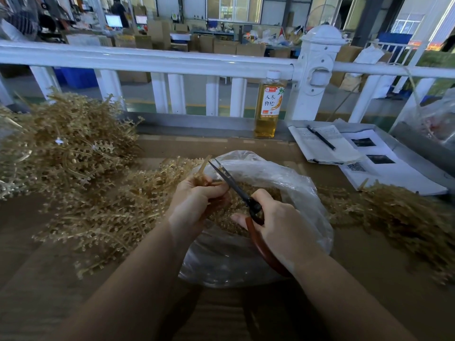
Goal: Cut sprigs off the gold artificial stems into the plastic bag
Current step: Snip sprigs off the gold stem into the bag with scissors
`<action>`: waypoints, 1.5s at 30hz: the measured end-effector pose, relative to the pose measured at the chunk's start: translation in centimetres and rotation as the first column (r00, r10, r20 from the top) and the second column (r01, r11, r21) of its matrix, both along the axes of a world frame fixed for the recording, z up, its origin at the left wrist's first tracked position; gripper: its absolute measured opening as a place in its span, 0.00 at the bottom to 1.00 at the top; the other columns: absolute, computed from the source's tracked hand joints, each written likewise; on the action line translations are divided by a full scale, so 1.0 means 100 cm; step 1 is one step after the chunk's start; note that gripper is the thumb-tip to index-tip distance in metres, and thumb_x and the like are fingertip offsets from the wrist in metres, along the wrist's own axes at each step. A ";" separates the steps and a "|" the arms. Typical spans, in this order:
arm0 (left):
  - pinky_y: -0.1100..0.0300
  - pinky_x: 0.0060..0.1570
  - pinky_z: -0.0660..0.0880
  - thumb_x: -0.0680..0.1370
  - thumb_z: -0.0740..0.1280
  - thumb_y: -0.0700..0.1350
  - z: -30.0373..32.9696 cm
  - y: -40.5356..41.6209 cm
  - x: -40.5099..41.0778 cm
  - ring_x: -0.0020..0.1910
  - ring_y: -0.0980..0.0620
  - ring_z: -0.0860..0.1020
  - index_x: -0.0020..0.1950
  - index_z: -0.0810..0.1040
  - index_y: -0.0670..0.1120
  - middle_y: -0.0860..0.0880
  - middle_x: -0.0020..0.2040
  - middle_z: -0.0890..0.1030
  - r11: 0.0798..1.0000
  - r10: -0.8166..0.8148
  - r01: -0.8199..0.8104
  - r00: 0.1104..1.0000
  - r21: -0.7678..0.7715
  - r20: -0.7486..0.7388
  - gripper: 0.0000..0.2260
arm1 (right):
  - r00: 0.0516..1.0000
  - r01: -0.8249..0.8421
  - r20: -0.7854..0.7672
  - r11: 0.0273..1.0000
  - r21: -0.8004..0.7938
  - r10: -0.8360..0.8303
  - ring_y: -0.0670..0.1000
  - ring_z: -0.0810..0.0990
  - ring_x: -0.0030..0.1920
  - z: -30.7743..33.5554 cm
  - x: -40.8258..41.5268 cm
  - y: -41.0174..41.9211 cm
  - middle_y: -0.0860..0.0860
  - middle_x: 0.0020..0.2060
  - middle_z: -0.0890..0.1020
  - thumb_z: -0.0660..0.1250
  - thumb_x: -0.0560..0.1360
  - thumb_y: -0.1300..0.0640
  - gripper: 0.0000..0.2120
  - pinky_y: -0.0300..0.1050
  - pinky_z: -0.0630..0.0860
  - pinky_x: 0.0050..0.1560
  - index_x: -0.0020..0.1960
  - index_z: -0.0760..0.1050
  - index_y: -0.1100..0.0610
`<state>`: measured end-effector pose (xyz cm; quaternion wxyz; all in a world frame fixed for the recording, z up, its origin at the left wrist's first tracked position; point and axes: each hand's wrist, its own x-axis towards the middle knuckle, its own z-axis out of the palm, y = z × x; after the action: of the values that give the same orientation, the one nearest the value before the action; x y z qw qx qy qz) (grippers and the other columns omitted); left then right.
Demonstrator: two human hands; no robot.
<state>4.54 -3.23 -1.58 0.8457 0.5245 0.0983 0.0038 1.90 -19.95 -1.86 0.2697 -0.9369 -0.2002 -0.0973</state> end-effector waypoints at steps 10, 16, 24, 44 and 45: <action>0.61 0.30 0.78 0.74 0.67 0.35 -0.002 -0.002 0.002 0.30 0.53 0.81 0.42 0.78 0.40 0.47 0.32 0.82 0.981 0.023 -0.038 0.997 -0.189 -0.078 0.02 | 0.999 0.026 0.021 1.000 -0.001 -0.026 0.38 0.70 0.32 -0.001 -0.006 0.001 0.40 0.31 0.71 0.61 0.75 0.36 0.14 0.30 0.61 0.30 0.47 0.64 0.45; 0.62 0.30 0.78 0.73 0.68 0.35 -0.003 -0.007 0.001 0.29 0.53 0.81 0.42 0.77 0.40 0.46 0.32 0.81 0.987 0.019 -0.031 0.997 -0.156 -0.076 0.02 | 0.999 0.041 0.026 0.999 -0.010 -0.041 0.43 0.74 0.37 -0.004 -0.003 0.002 0.44 0.36 0.74 0.61 0.75 0.36 0.14 0.31 0.64 0.34 0.47 0.63 0.46; 0.63 0.28 0.76 0.75 0.66 0.34 -0.007 -0.008 0.004 0.27 0.54 0.78 0.41 0.75 0.39 0.48 0.28 0.77 0.987 -0.014 0.006 0.999 -0.158 -0.051 0.04 | 0.997 0.046 0.062 0.998 -0.042 -0.044 0.47 0.75 0.34 -0.005 -0.002 0.003 0.46 0.34 0.76 0.59 0.76 0.36 0.16 0.40 0.69 0.35 0.47 0.63 0.49; 0.63 0.27 0.77 0.75 0.66 0.33 -0.007 -0.007 0.003 0.25 0.53 0.78 0.42 0.75 0.40 0.47 0.28 0.78 0.988 -0.044 0.028 0.993 -0.153 -0.108 0.04 | 1.000 0.023 0.002 1.000 -0.010 -0.023 0.45 0.76 0.36 -0.001 -0.001 0.004 0.45 0.36 0.77 0.58 0.76 0.35 0.17 0.37 0.68 0.35 0.51 0.66 0.48; 0.64 0.26 0.77 0.75 0.65 0.33 -0.006 -0.008 0.002 0.25 0.53 0.78 0.41 0.75 0.40 0.47 0.27 0.78 0.988 -0.044 0.027 0.993 -0.151 -0.111 0.04 | 1.000 0.020 -0.004 1.000 -0.007 -0.020 0.45 0.76 0.37 0.000 -0.001 0.004 0.45 0.36 0.77 0.58 0.76 0.35 0.17 0.37 0.67 0.35 0.51 0.66 0.48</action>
<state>4.78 -4.00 -2.22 0.8755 0.4607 0.1373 -0.0487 1.78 -19.51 -1.83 0.2657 -0.9400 -0.1907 -0.0972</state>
